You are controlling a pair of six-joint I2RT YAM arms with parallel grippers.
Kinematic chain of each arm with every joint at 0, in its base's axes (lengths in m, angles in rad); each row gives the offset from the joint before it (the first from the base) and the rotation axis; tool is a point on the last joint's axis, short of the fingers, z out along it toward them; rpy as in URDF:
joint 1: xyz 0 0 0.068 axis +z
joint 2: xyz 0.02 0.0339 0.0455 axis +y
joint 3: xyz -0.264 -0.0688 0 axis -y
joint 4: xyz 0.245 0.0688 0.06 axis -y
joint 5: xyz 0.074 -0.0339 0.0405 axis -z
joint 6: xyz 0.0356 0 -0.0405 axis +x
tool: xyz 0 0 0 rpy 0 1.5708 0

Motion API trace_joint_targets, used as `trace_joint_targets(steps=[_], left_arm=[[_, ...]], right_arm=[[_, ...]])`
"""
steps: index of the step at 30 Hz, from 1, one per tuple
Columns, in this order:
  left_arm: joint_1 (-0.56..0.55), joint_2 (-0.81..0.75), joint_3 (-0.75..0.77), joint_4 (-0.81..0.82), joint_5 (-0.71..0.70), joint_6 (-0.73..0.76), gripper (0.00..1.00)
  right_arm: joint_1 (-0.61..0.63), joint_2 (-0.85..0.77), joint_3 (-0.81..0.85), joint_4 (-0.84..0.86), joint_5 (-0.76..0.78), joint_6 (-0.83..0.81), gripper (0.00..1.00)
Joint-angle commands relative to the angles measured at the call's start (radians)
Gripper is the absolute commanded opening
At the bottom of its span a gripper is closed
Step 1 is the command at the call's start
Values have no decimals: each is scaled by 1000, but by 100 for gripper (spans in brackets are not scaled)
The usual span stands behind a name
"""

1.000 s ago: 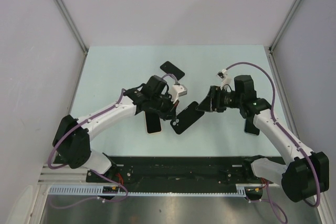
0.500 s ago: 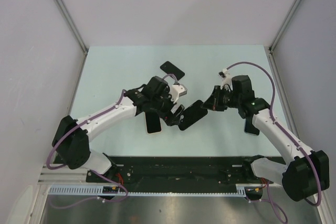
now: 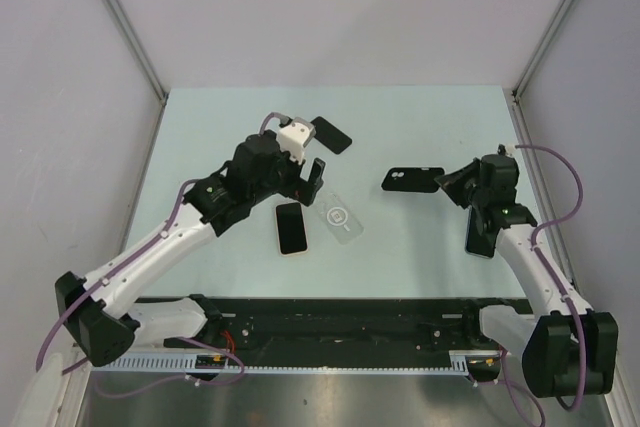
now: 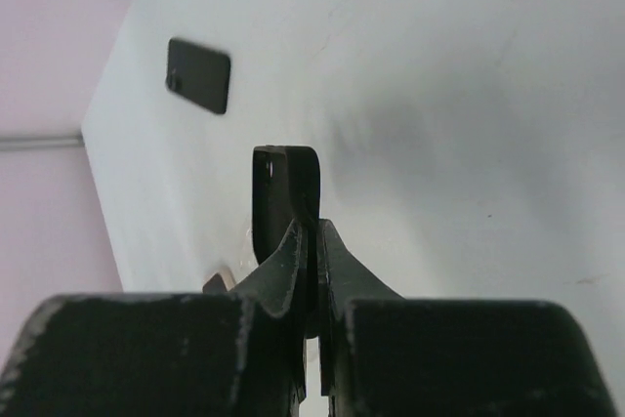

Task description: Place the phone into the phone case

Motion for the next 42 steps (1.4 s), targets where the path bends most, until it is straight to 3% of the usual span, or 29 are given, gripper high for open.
trace_joint_targets(steps=[1, 6, 13, 14, 18, 22, 26, 29, 30, 34, 37, 42], left_arm=[[2, -45, -42, 42, -78, -49, 100], [2, -1, -17, -16, -115, -104, 100], [4, 30, 31, -67, -158, -103, 100], [5, 27, 31, -64, -158, -103, 100], [7, 25, 27, -59, -136, -104, 100], [7, 34, 36, -76, -138, -97, 100], [9, 18, 27, -67, -140, -98, 100], [7, 10, 13, -54, -117, -101, 100], [9, 7, 7, -53, -110, -101, 100], [6, 4, 8, -51, -104, -106, 100], [6, -1, 11, -53, -84, -113, 100], [6, -7, -24, -25, -41, -138, 100]], right_arm=[[25, -4, -68, 144, 226, 162, 2], [116, 2, -133, 166, 436, 229, 4], [229, -108, -241, 51, 585, 353, 23], [243, -133, -245, 25, 610, 360, 32], [271, -170, -261, -102, 599, 380, 37], [275, -222, -277, -119, 515, 349, 42], [269, -239, -249, -80, 475, 167, 56], [223, -152, -176, 32, 385, -135, 63], [214, -124, -138, 17, 387, -277, 66], [159, 28, 46, -119, 473, -555, 78], [82, 127, 162, -202, 402, -710, 83], [-48, 275, 252, -311, 383, -824, 93]])
